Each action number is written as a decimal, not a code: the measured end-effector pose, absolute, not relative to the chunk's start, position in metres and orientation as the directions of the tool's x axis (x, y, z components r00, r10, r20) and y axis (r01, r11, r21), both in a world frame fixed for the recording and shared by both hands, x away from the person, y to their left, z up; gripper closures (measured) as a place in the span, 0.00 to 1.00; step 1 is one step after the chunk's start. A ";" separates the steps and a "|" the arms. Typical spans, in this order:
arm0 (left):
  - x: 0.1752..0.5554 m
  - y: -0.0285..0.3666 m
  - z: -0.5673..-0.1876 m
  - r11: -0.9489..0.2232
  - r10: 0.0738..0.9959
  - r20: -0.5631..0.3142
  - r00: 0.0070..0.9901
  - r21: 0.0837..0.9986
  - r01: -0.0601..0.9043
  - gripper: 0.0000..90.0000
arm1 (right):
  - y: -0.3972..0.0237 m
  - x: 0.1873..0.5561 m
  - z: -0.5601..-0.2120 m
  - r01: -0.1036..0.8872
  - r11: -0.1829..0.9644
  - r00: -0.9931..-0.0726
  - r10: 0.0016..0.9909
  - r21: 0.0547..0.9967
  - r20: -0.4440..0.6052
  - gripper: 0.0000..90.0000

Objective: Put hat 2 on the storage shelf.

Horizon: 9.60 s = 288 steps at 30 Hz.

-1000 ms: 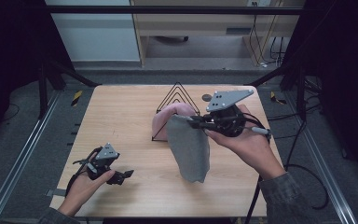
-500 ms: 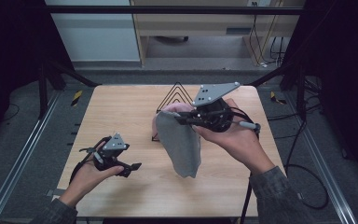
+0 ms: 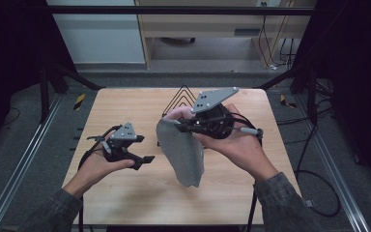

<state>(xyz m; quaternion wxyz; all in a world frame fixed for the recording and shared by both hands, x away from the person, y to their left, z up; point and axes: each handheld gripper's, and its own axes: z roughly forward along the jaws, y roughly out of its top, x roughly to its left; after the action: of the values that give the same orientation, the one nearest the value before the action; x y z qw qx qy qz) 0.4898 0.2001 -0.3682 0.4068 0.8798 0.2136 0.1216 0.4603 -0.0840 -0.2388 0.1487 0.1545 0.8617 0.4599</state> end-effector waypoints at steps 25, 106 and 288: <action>0.497 0.183 -0.361 -0.607 0.416 0.069 0.907 0.763 0.221 0.35 | -0.073 0.459 -0.243 0.126 0.529 -0.916 0.386 0.840 -0.106 0.94; 0.525 0.160 -0.219 -0.601 0.492 0.199 0.848 0.782 0.166 0.97 | -0.144 0.498 -0.190 0.197 0.310 -0.759 0.649 0.930 -0.056 0.94; 0.631 0.176 -0.399 -0.439 0.704 -0.039 0.710 0.762 0.477 0.81 | -0.156 0.601 -0.352 0.427 0.227 -0.617 0.781 0.876 0.098 0.48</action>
<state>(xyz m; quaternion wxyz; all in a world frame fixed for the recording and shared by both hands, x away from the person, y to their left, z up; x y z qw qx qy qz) 0.6314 0.1763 -0.3987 0.3950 0.8359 0.3531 0.1435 0.6013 -0.1561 -0.3525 0.1850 0.3968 0.7609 0.4788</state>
